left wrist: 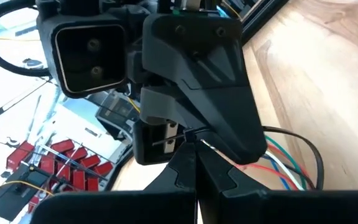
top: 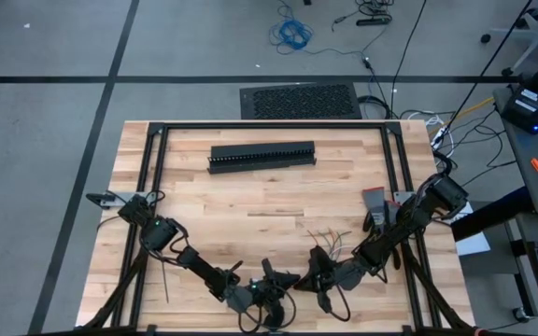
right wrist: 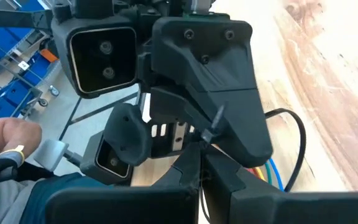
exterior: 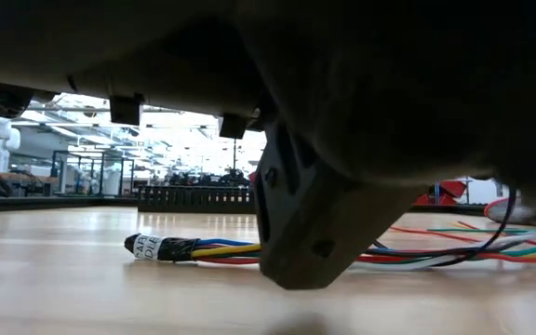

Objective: Ziptie cables
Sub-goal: Wrap the cable wires with the black zip tie

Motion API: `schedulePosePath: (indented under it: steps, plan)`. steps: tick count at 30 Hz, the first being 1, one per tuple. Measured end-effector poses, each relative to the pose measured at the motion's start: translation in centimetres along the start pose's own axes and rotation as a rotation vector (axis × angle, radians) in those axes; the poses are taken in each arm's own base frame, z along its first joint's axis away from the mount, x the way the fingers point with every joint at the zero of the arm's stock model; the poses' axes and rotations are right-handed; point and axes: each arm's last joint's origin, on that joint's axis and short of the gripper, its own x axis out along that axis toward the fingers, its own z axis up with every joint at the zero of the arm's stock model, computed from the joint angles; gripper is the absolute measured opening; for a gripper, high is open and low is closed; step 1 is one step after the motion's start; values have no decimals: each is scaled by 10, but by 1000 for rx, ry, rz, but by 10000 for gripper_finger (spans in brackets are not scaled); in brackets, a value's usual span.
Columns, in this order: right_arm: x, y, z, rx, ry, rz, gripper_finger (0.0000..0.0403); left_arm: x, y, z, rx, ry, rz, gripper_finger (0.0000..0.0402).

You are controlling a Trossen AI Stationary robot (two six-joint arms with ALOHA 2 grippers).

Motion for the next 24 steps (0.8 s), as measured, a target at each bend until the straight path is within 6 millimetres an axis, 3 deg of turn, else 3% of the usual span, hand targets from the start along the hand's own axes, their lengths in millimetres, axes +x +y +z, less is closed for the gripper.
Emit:
schedulePosePath:
  steps: [24]
  plan:
    - [-6, -6, 23, -43, -45, -44, 0, -3, -1, 2, 8, 19, 4, 0]
